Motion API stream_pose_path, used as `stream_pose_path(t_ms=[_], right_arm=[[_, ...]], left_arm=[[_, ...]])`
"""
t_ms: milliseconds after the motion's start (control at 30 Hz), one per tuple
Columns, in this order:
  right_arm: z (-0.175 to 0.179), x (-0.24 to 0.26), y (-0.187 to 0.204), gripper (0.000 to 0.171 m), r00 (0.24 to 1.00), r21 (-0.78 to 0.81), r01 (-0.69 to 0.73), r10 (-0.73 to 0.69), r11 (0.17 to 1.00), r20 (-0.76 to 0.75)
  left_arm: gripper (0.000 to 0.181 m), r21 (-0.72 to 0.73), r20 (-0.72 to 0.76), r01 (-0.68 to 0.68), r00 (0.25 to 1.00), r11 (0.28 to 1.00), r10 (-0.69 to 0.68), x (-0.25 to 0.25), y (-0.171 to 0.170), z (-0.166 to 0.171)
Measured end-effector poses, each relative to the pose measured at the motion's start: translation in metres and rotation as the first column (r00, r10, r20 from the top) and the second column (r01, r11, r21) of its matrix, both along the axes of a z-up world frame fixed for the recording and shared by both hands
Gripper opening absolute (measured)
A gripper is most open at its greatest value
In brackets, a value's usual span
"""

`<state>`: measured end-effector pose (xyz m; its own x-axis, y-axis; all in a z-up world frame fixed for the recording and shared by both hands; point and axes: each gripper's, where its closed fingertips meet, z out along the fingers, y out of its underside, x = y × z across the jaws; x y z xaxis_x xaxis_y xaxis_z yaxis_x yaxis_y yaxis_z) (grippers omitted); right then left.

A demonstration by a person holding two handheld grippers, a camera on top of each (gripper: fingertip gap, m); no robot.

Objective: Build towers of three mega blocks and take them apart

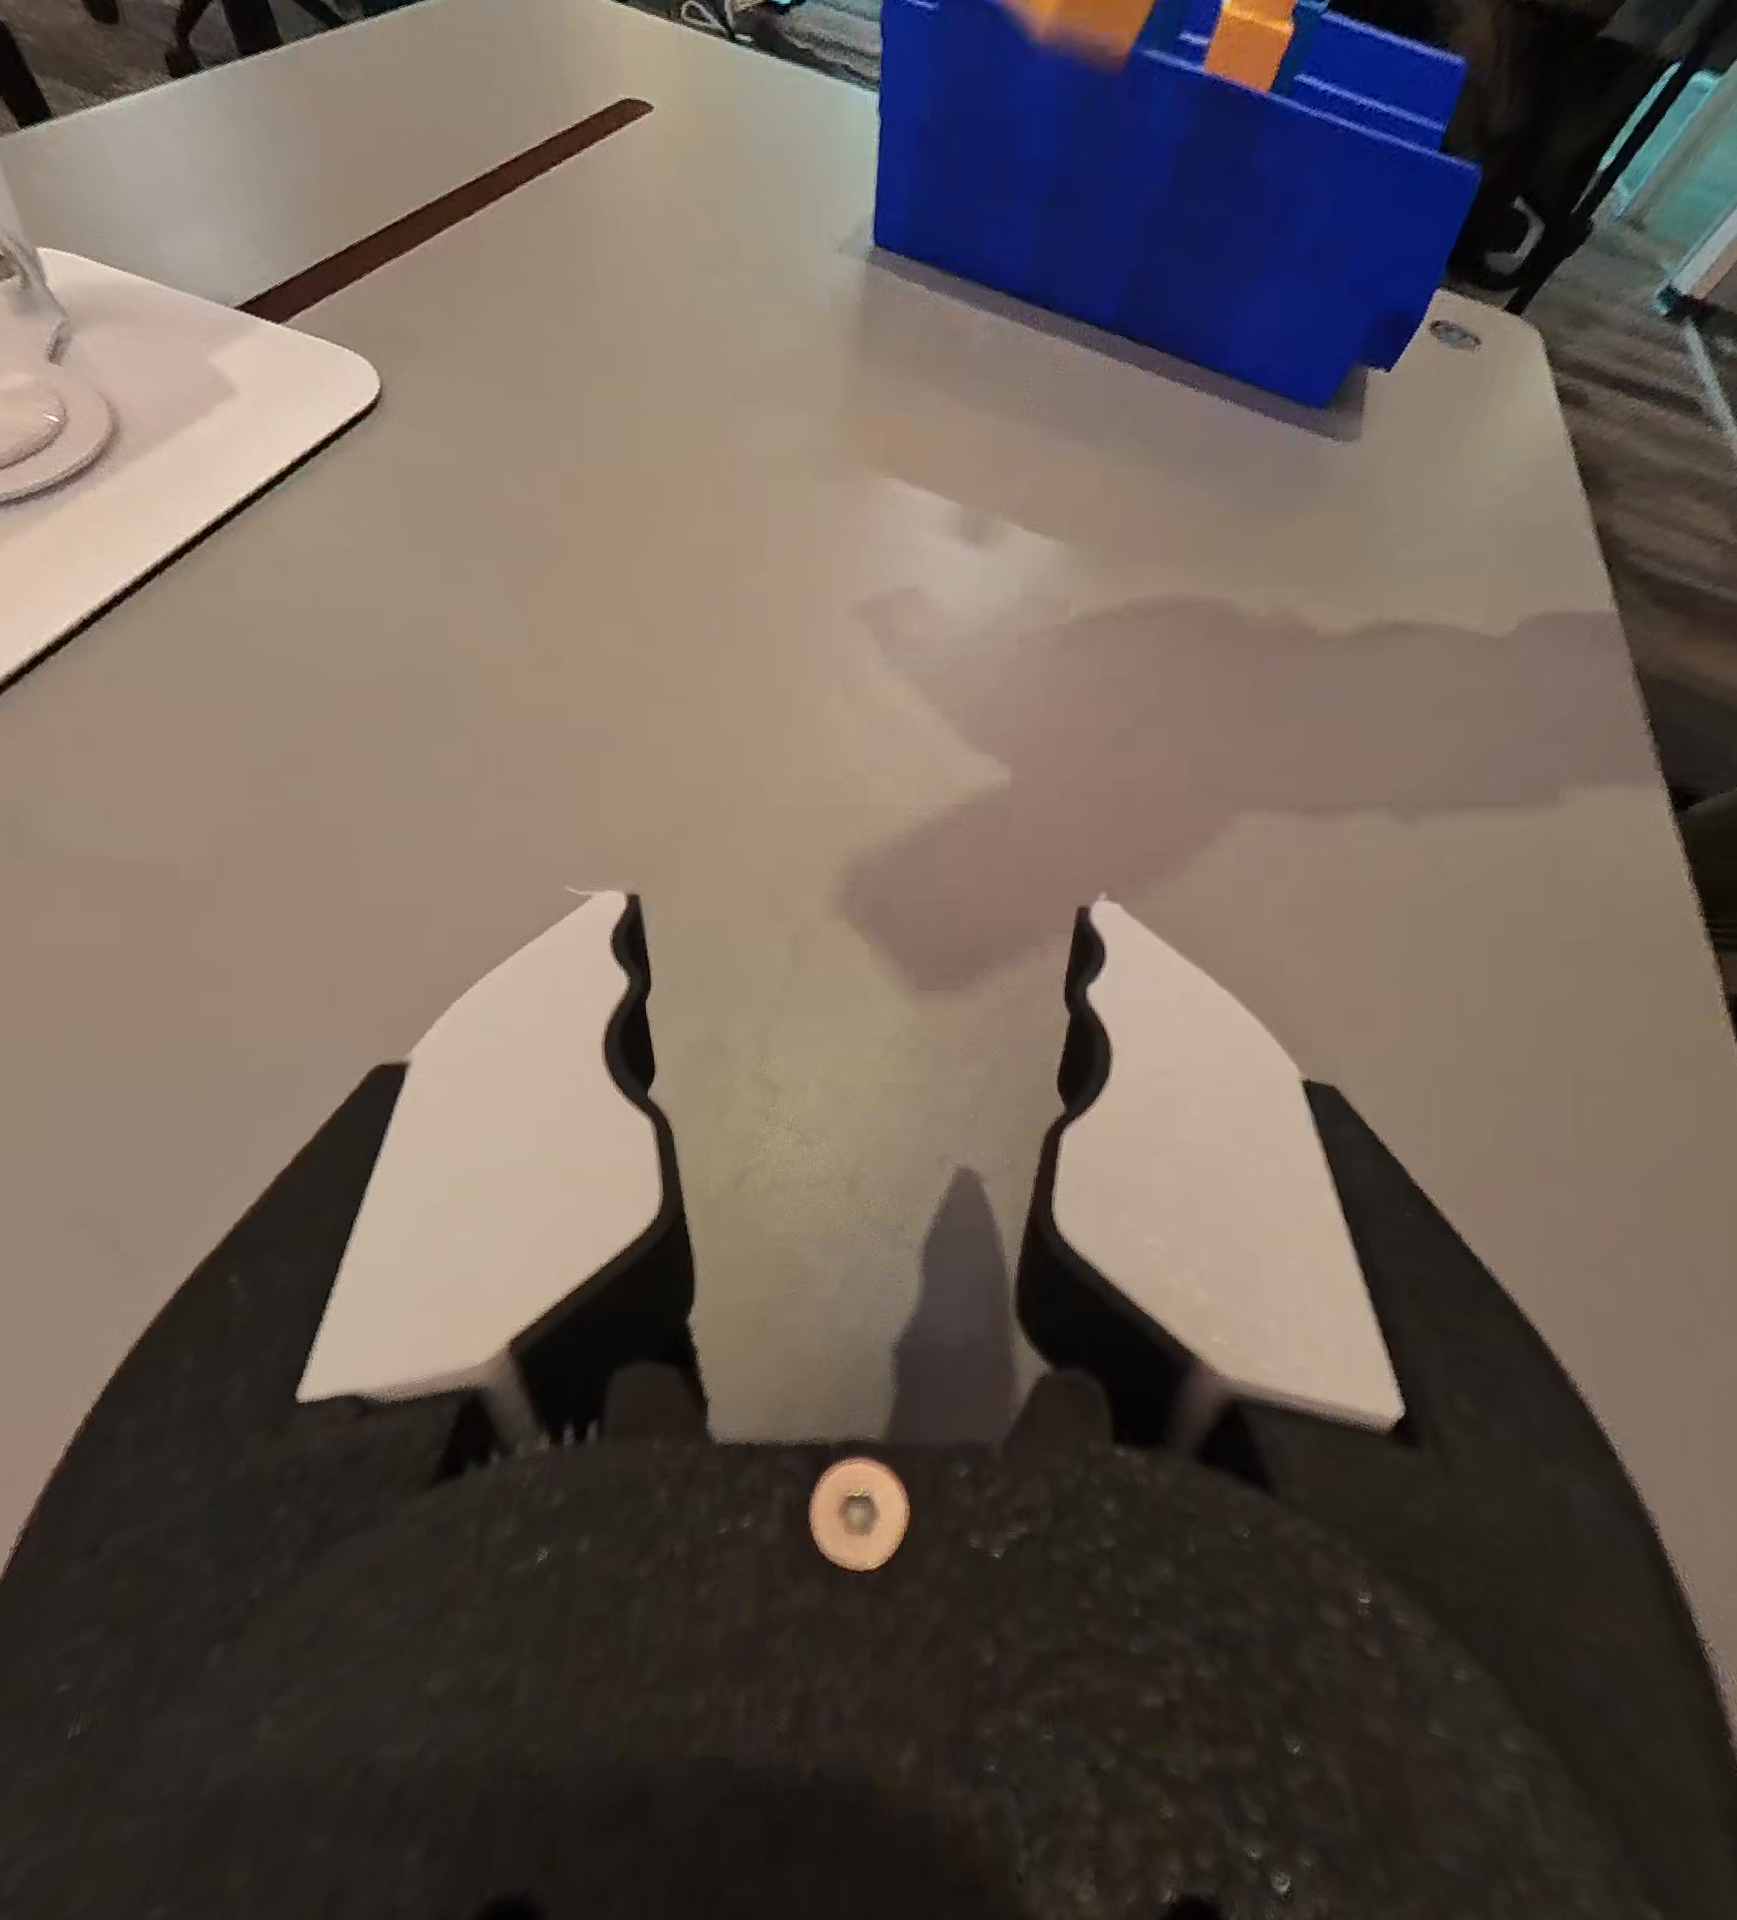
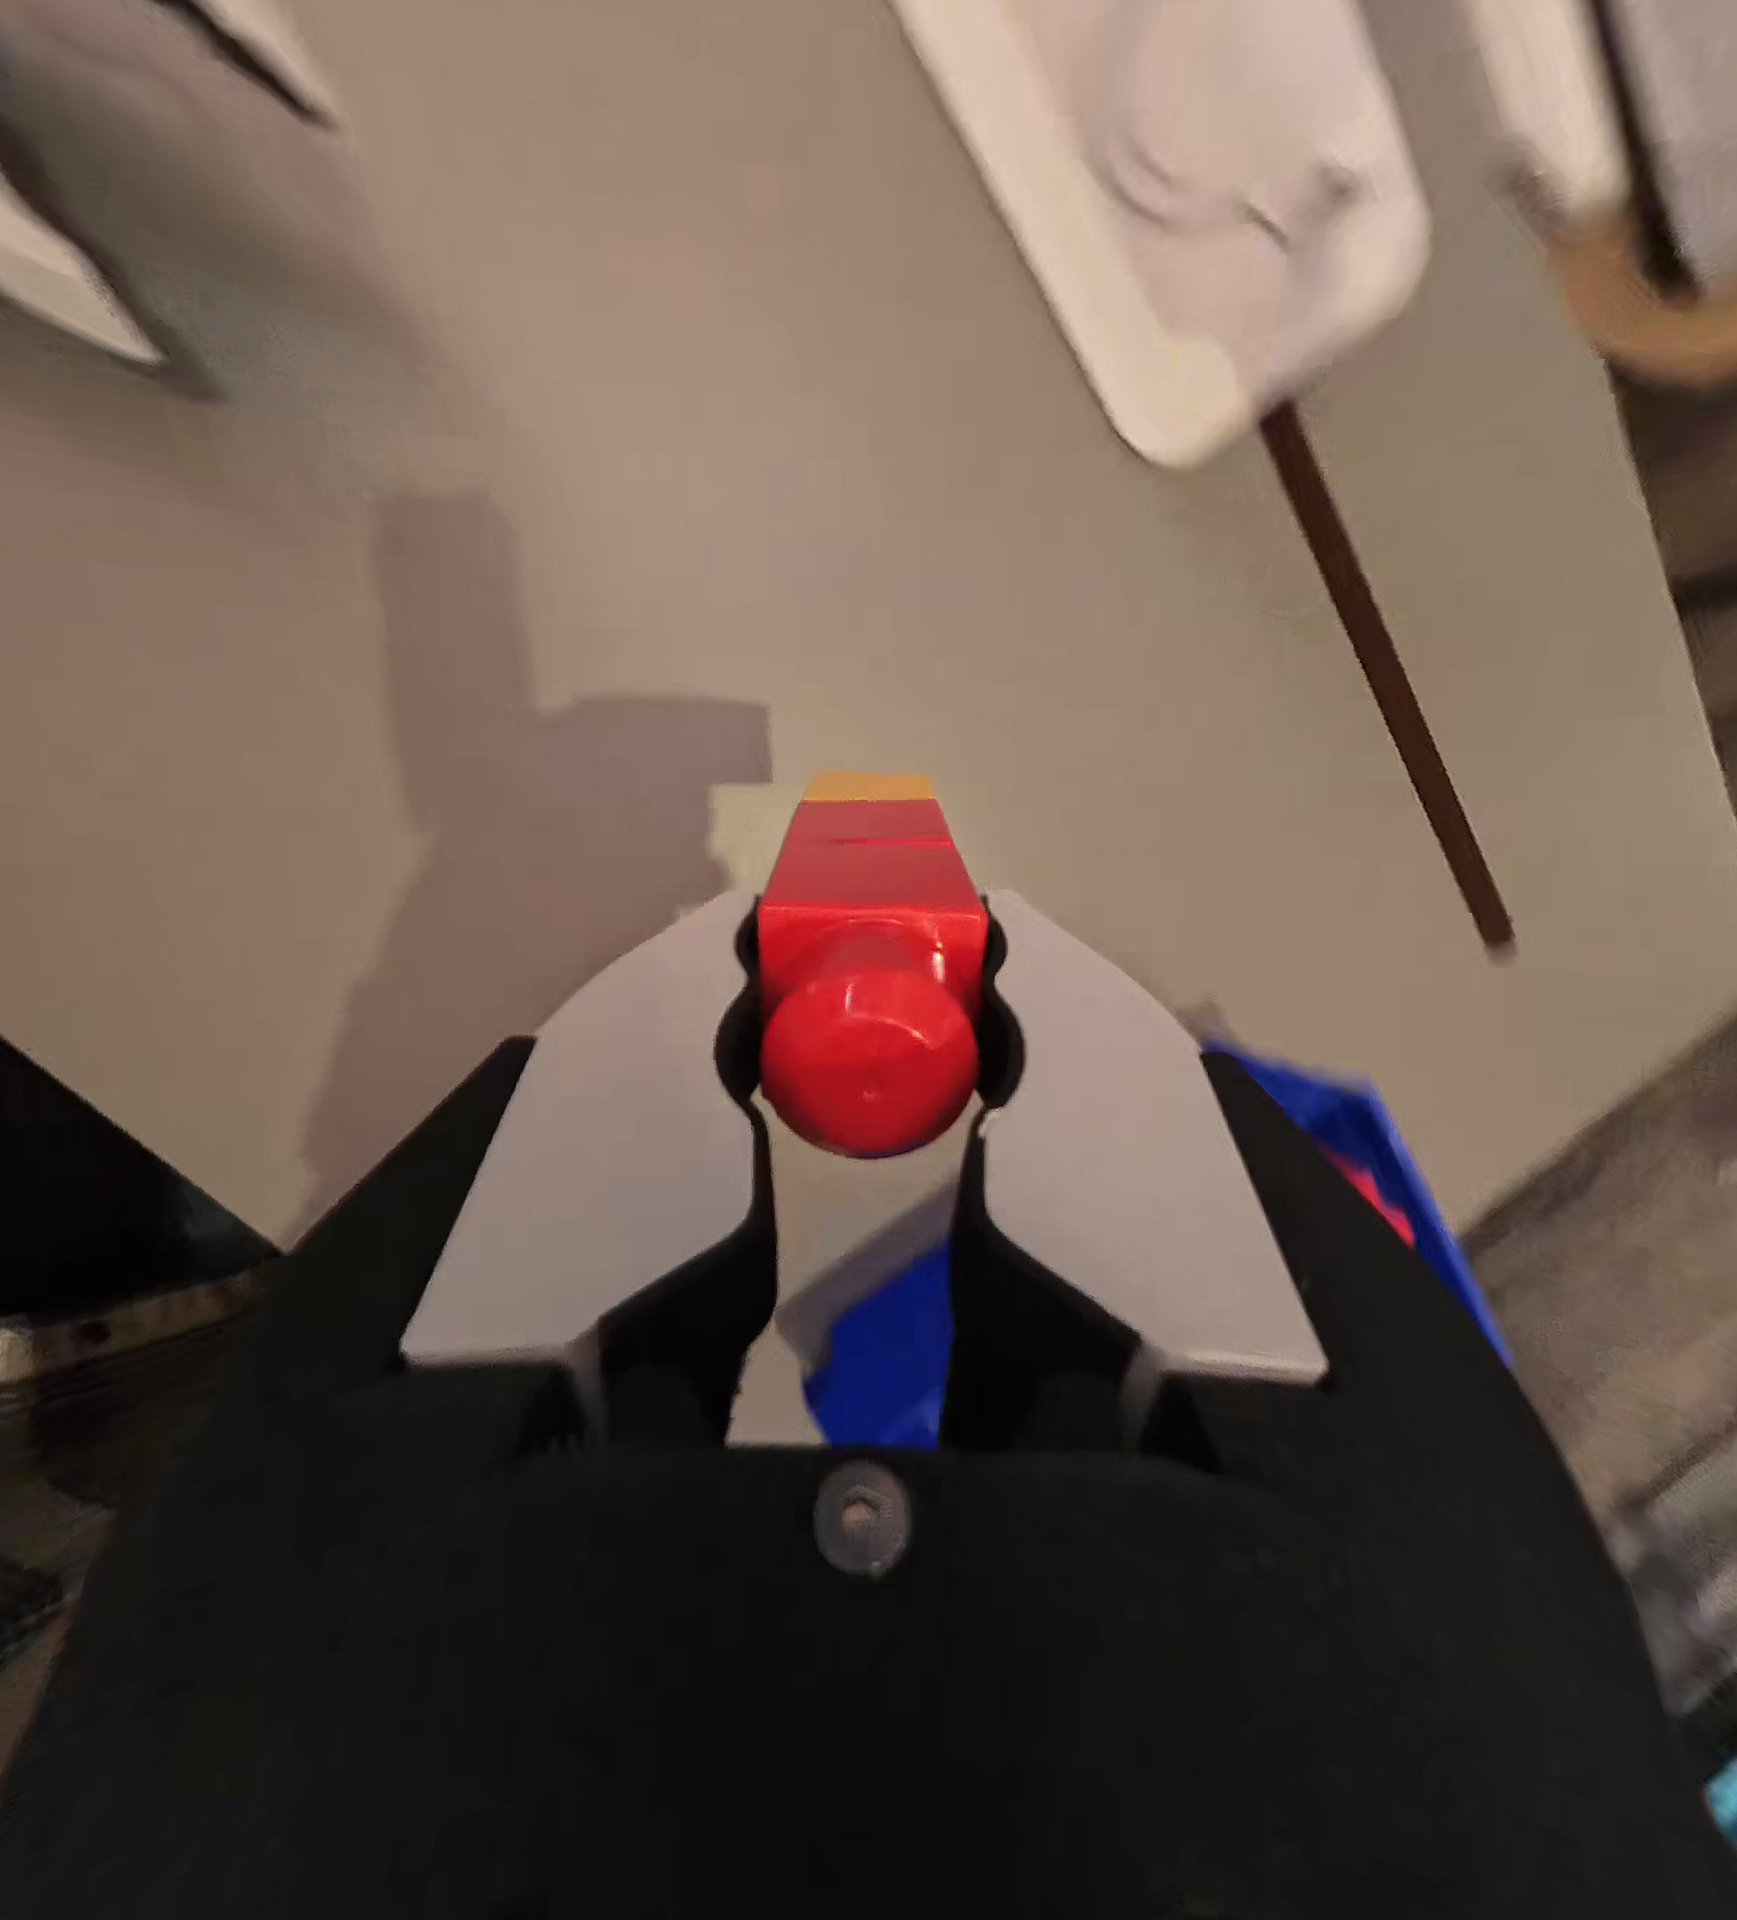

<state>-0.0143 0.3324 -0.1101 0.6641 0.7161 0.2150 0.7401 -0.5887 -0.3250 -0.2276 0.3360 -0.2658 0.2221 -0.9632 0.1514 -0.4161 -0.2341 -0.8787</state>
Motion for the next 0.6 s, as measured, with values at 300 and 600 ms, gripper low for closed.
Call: stream_pose_path(t_ms=[300, 600], right_arm=[[0.053, 0.23, -0.076, 0.036, 0.79, -0.002, 0.611, -0.611, 0.791, -0.056], [-0.057, 0.314, -0.136, 0.036, 0.595, -0.202, 0.774, -0.798, 0.601, -0.096]], left_arm=[[0.07, 0.086, -0.065, 0.065, 0.996, 0.994, -0.06, 0.014, -0.014, -0.007], [0.07, 0.093, -0.087, 0.064, 0.995, 0.994, -0.056, 0.017, -0.014, -0.014]])
